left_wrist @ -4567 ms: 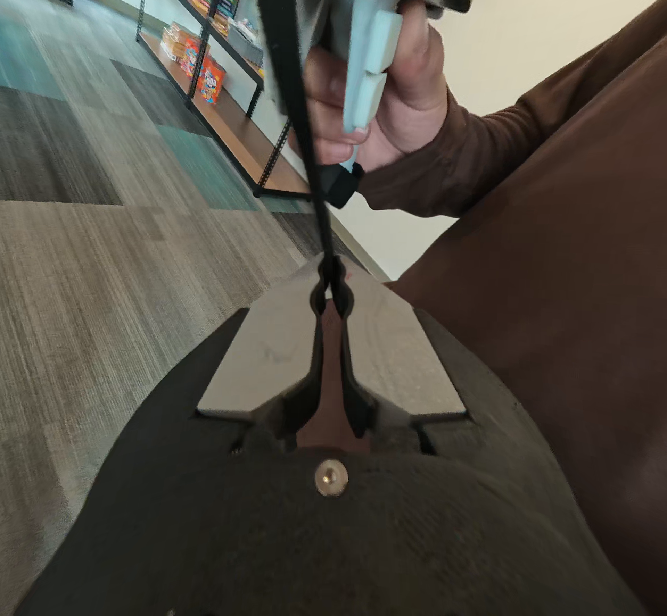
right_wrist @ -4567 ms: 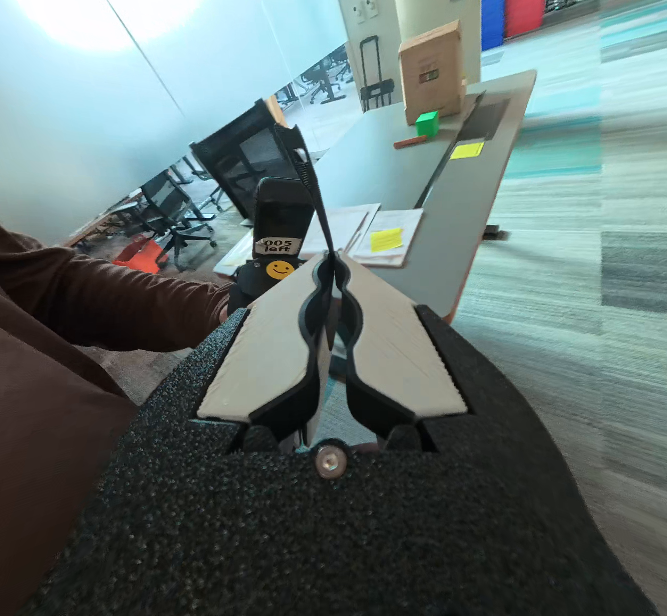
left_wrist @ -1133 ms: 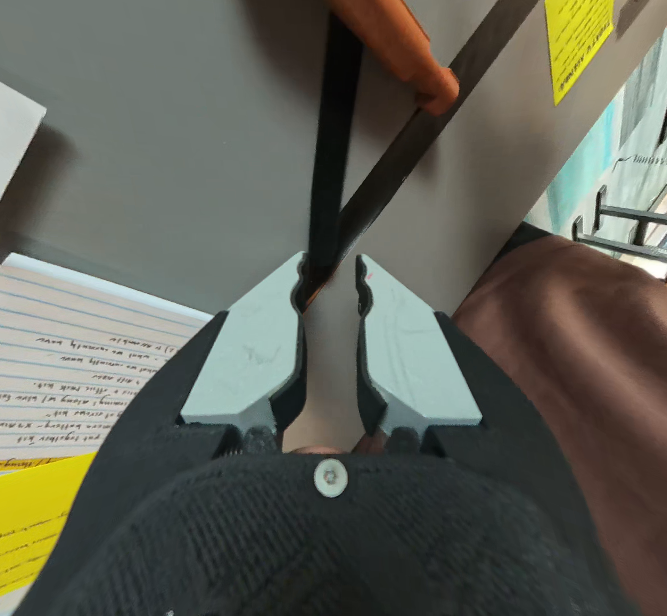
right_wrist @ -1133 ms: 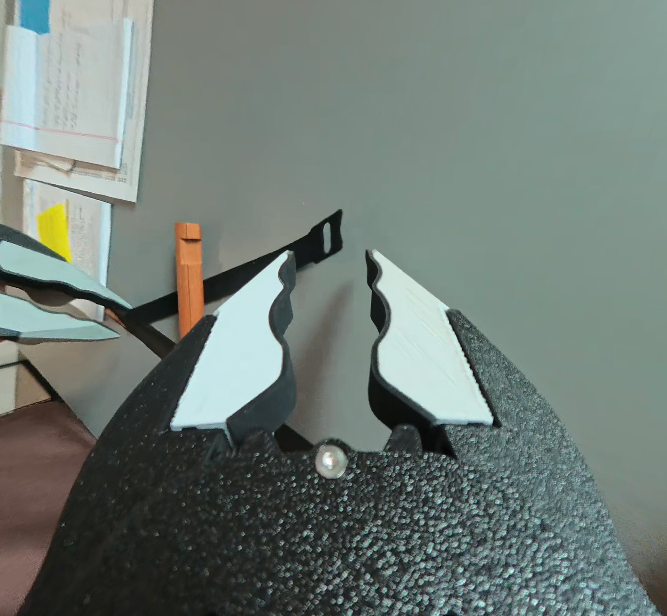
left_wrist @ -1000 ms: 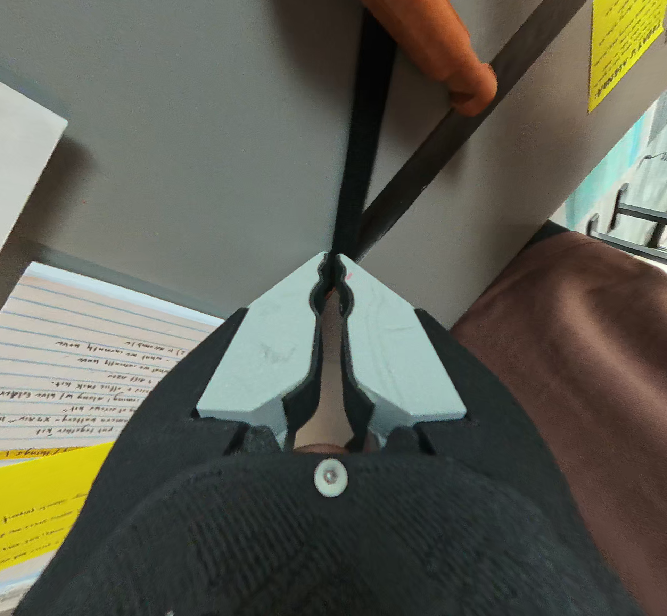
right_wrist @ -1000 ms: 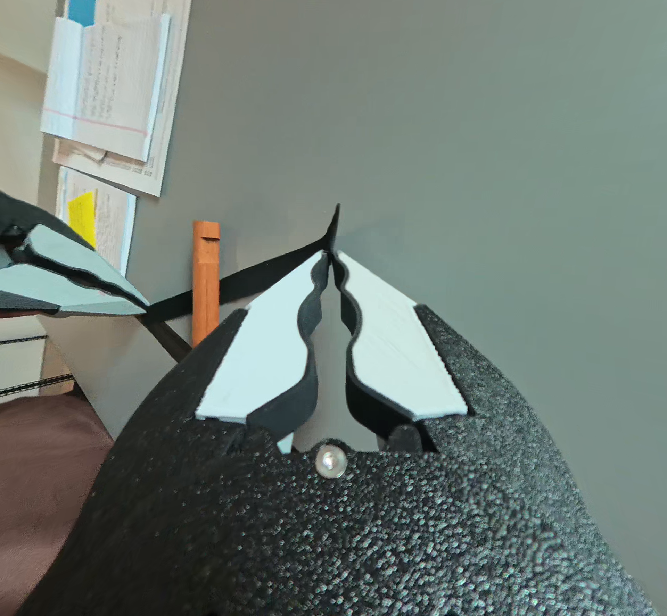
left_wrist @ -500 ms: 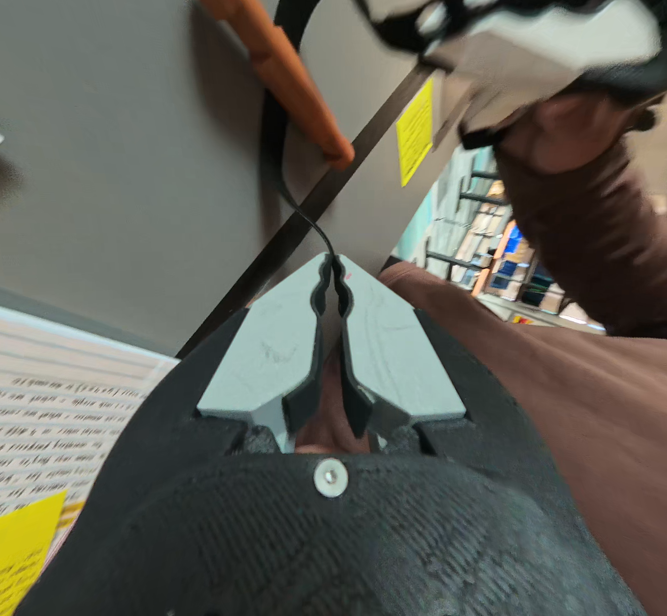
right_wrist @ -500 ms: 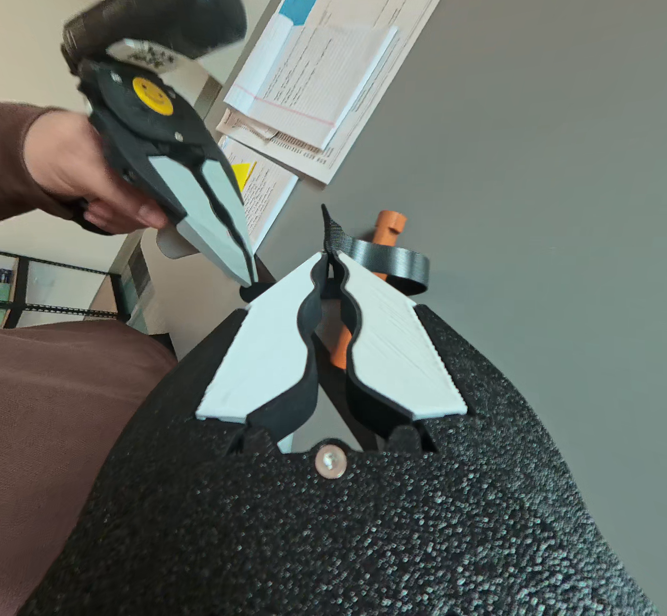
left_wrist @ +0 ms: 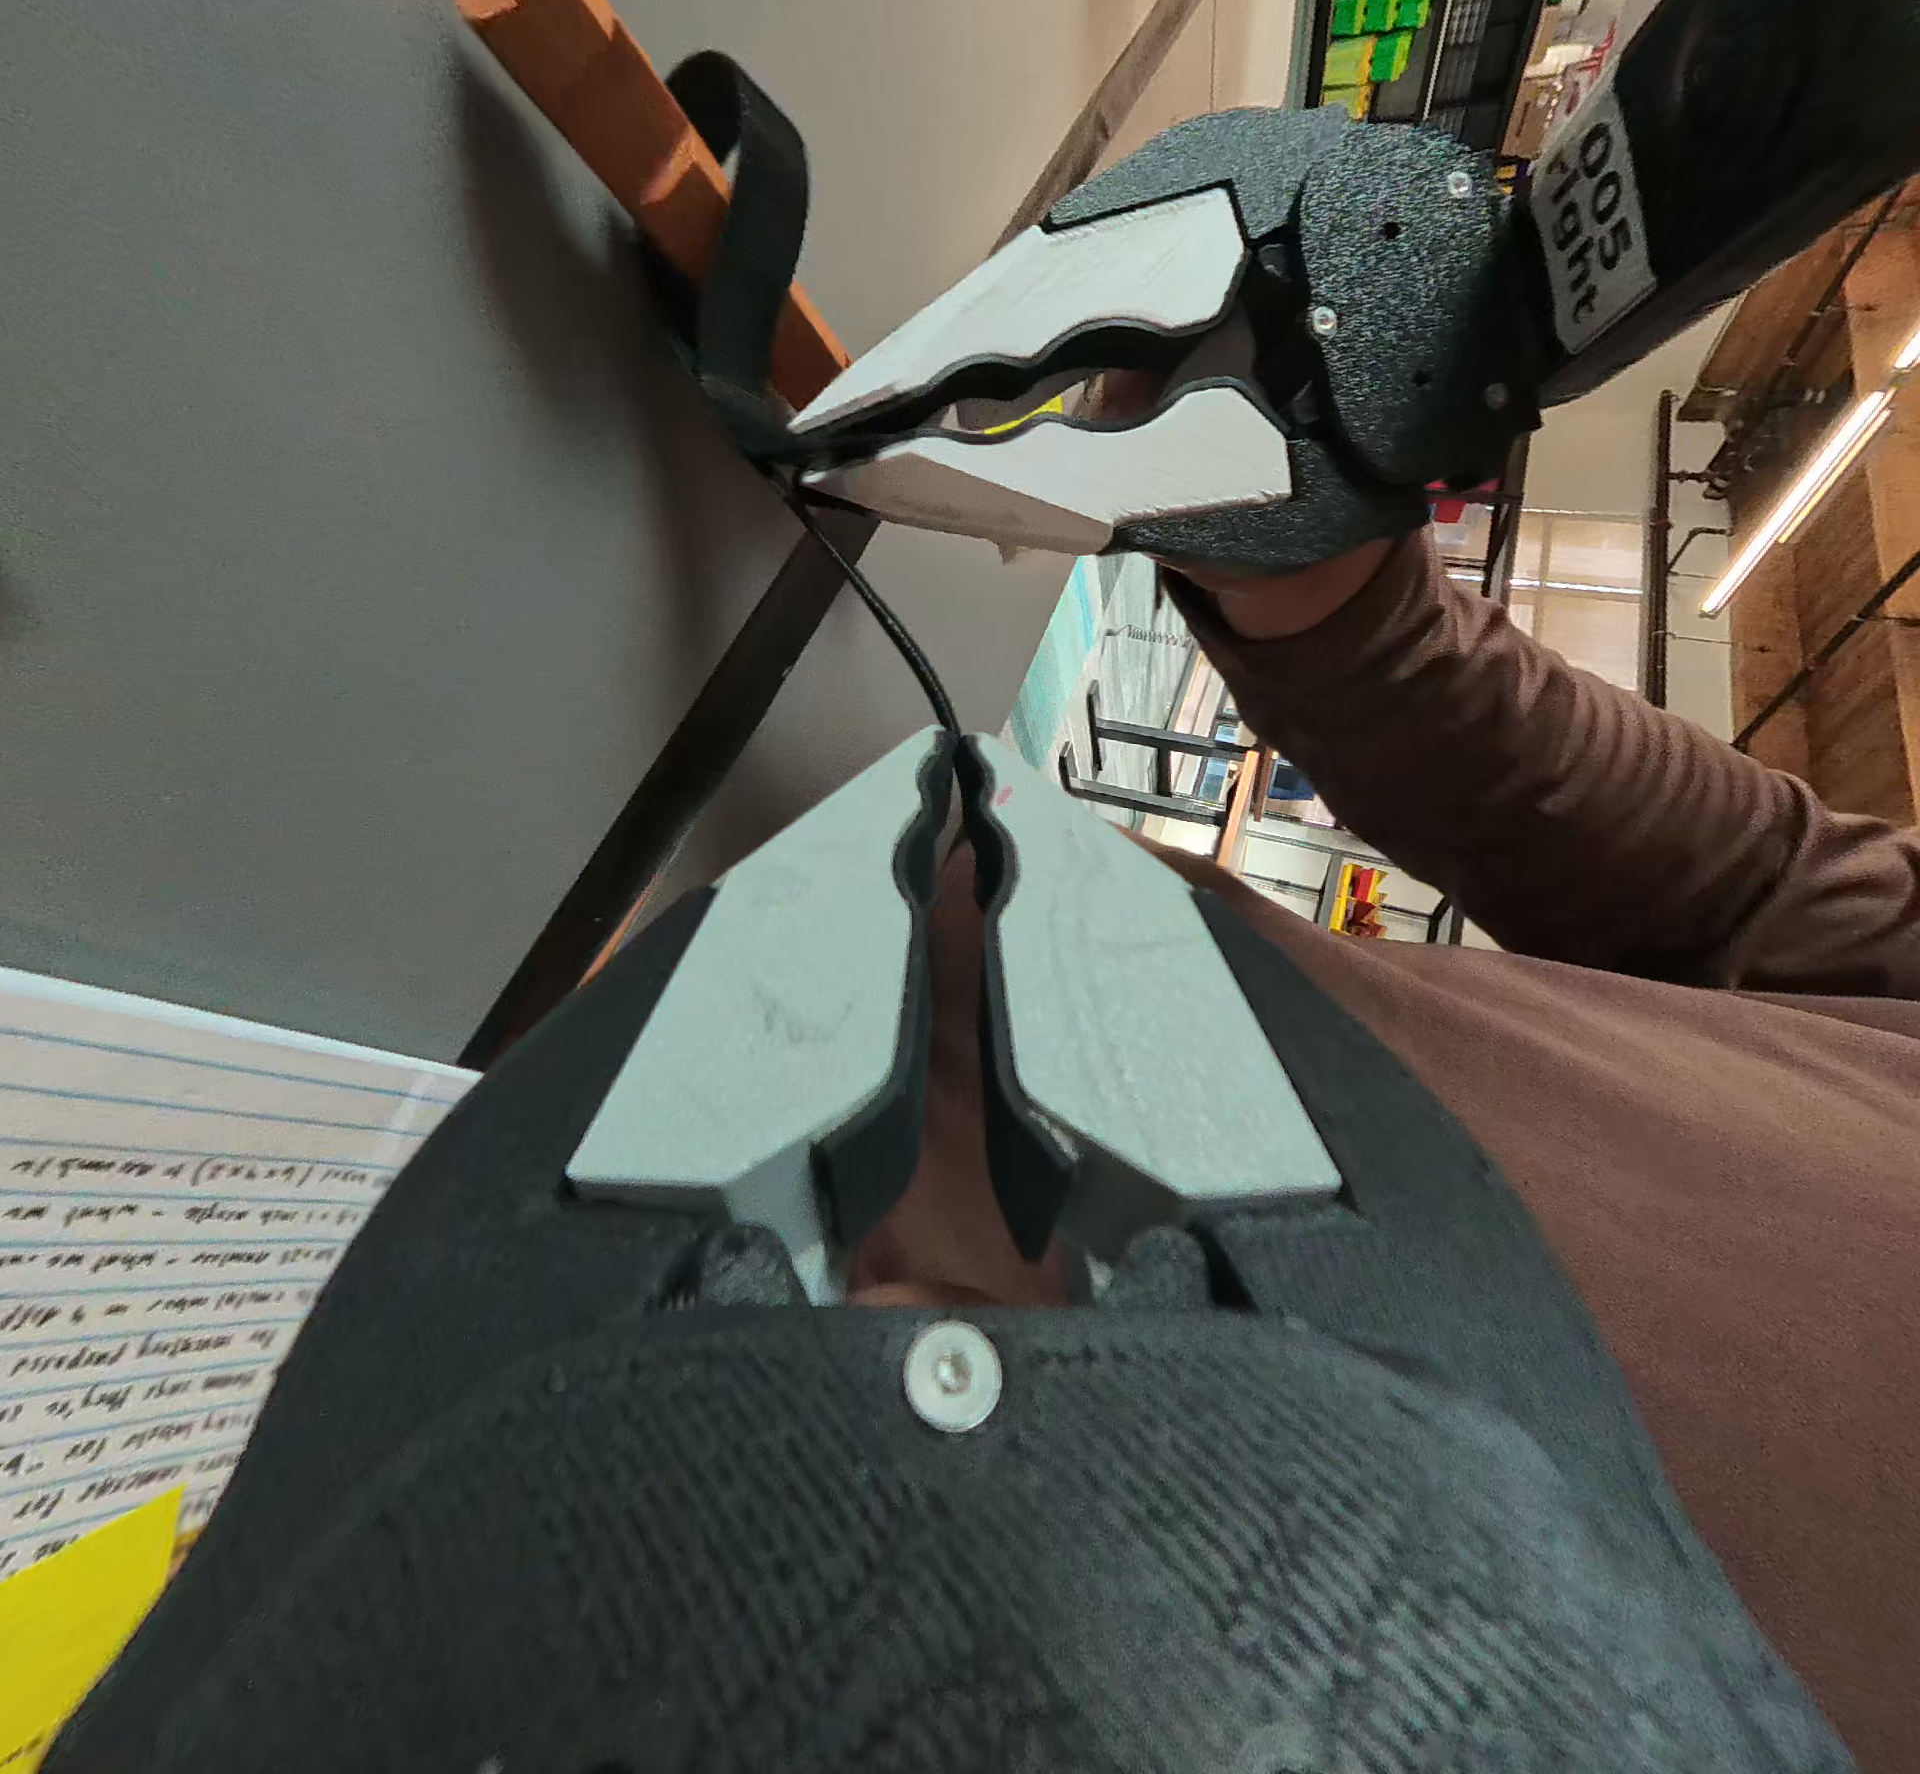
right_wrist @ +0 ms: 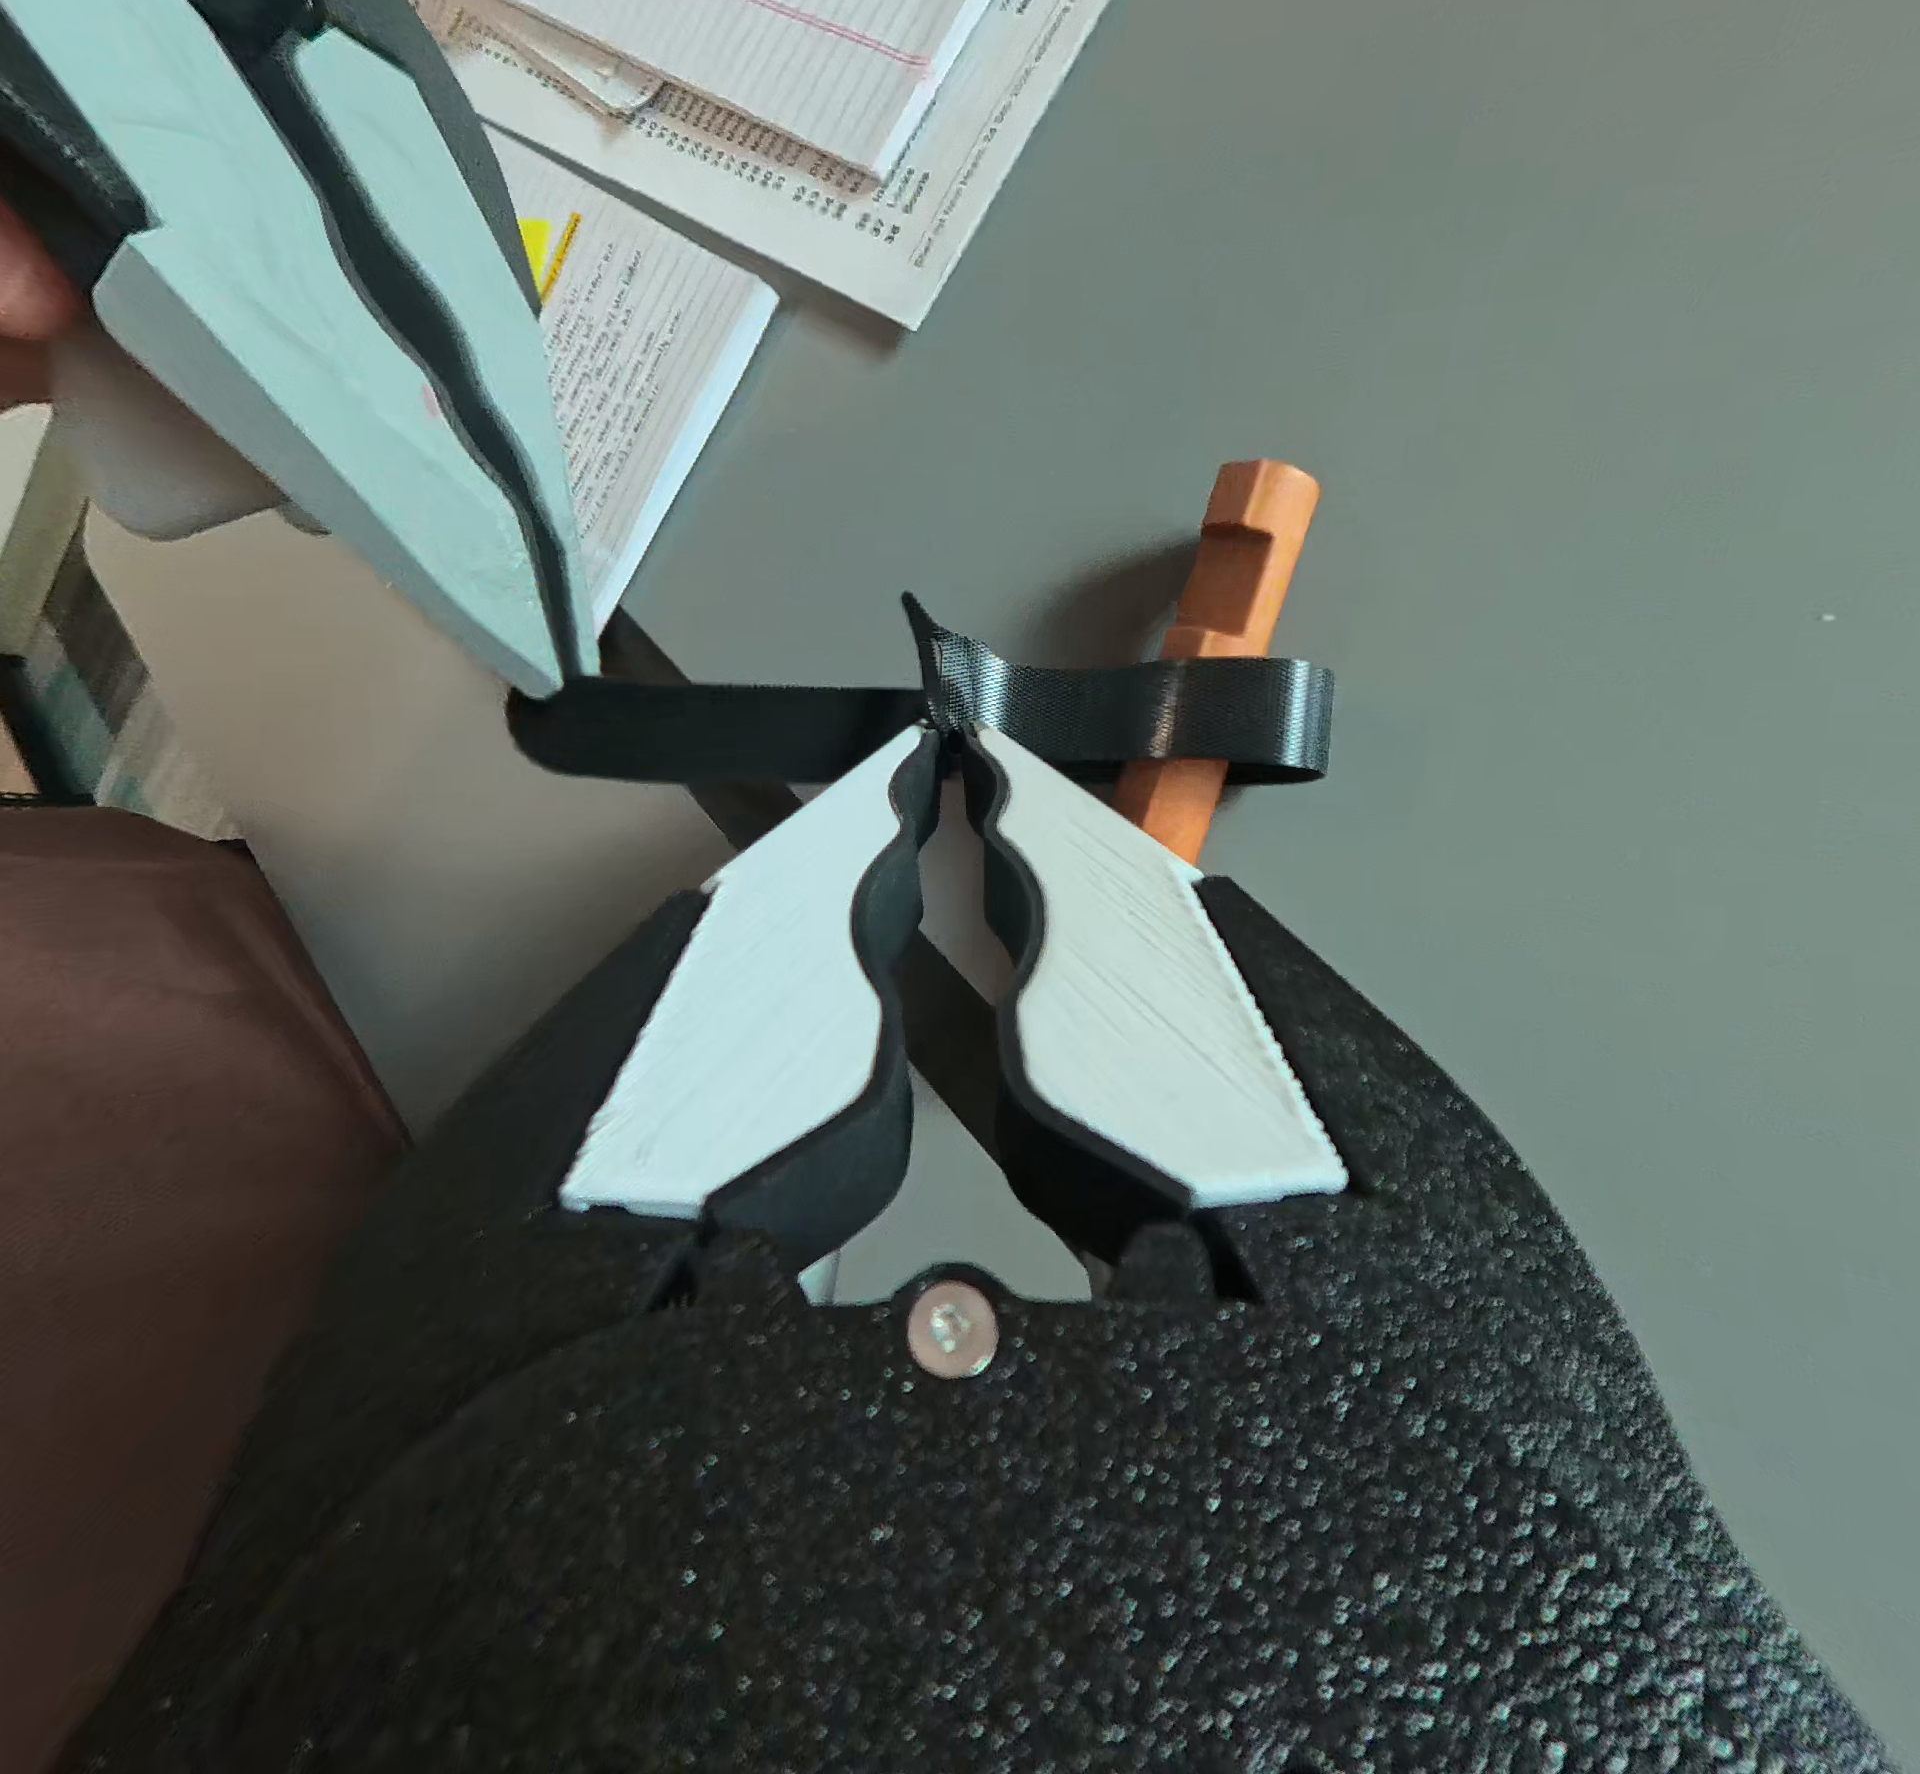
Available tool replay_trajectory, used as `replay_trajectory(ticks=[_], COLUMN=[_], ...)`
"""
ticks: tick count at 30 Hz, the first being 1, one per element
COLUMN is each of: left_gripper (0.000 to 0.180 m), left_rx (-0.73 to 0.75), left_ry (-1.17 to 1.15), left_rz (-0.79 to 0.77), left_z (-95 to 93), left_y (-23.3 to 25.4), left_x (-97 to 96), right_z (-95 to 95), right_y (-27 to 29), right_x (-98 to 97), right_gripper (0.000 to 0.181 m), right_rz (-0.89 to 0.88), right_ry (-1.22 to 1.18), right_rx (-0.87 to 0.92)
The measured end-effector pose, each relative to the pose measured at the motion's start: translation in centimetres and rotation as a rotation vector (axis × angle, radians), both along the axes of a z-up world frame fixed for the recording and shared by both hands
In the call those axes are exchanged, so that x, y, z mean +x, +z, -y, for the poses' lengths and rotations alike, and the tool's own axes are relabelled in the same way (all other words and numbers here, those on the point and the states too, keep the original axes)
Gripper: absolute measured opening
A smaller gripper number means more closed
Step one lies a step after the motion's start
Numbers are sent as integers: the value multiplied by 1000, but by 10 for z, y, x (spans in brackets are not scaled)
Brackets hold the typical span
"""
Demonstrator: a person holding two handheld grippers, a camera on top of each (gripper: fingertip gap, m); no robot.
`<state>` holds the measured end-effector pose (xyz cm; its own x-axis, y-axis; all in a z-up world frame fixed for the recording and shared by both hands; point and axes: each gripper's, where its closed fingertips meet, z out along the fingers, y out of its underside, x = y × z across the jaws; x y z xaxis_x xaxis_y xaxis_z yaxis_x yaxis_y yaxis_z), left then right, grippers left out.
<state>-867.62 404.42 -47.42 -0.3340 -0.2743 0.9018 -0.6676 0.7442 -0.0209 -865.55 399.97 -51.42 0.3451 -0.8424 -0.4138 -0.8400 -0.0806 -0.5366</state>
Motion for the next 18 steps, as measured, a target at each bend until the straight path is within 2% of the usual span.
replay_trajectory(ticks=[4,8,14,18], left_gripper=[0,1,24,43], left_rx=[-25,22,-41,-107], left_ry=[-11,-46,-132,-333], left_rz=[-27,75,389,646], left_z=[-1,-15,-32,-43], left_y=[10,-7,-15,-22], left_x=[-7,0,27,42], right_z=[-1,4,31,41], right_y=[1,11,31,37], right_x=[1,2,4,5], right_gripper=[2,2,1,1], right_rz=[4,34,58,65], right_ry=[13,-2,-98,-109], right_rx=[-27,-20,62,73])
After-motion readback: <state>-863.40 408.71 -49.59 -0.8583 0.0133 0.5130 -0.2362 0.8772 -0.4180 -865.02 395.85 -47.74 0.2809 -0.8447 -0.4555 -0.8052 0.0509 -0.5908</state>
